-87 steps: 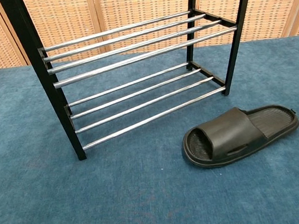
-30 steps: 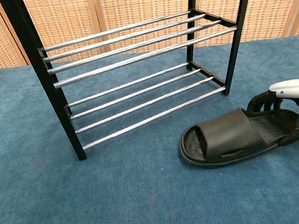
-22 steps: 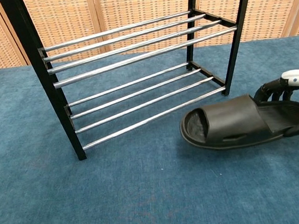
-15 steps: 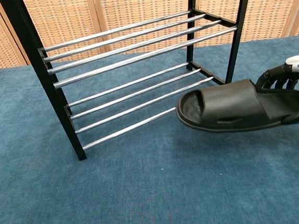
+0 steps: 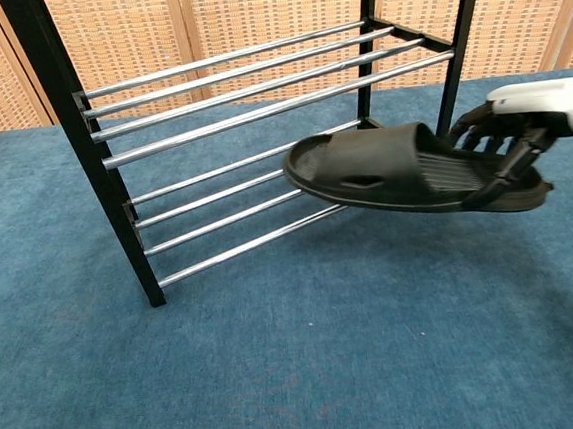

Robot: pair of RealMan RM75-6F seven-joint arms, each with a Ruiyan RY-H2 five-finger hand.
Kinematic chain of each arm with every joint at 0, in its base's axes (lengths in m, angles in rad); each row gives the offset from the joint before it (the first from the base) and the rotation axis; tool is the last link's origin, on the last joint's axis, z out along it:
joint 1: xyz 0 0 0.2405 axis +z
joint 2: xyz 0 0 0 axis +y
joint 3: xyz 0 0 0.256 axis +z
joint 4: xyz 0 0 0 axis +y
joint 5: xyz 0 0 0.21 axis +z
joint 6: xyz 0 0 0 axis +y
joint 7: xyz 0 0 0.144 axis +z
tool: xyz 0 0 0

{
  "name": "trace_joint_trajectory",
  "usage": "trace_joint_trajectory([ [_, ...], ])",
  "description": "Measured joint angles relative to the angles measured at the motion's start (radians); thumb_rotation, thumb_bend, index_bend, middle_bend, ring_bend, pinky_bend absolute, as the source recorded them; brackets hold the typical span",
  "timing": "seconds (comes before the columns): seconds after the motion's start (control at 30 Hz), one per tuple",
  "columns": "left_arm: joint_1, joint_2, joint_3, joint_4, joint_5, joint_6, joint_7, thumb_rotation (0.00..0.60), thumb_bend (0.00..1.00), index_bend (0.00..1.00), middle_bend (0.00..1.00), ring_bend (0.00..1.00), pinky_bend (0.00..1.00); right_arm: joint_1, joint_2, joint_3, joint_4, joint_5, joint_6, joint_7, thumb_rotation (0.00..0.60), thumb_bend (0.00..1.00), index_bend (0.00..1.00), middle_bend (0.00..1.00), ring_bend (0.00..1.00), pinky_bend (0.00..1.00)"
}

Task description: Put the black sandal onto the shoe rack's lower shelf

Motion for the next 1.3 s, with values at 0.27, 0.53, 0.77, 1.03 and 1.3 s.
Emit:
trace_joint_trajectory([
  [0.27,-0.015,0.010,0.000,0.016,-0.009,-0.034,-0.036,0.600,0.25,0.00,0.00,0.00,0.00,0.143,-0.212,0.079,0.009,0.278,0.173,-0.195,0.600,0.57,0.58,0.64,0.60,0.56],
  [0.53,-0.023,0.016,0.002,0.025,-0.010,-0.053,-0.054,0.600,0.25,0.00,0.00,0.00,0.00,0.187,-0.340,0.174,0.113,0.318,0.264,-0.219,0.600,0.60,0.59,0.66,0.63,0.62],
  [0.77,-0.031,0.016,0.001,0.027,-0.018,-0.068,-0.053,0.600,0.25,0.00,0.00,0.00,0.00,0.200,-0.395,0.202,0.192,0.351,0.258,-0.240,0.600,0.61,0.59,0.66,0.63,0.62],
  [1.03,-0.036,0.014,0.001,0.025,-0.027,-0.076,-0.045,0.600,0.25,0.00,0.00,0.00,0.00,0.199,-0.464,0.258,0.280,0.384,0.259,-0.229,0.600,0.62,0.59,0.66,0.64,0.63],
  [1.3,-0.047,0.017,-0.003,0.032,-0.047,-0.101,-0.055,0.600,0.25,0.00,0.00,0.00,0.00,0.209,-0.522,0.318,0.389,0.423,0.268,-0.239,0.600,0.62,0.59,0.66,0.64,0.63],
])
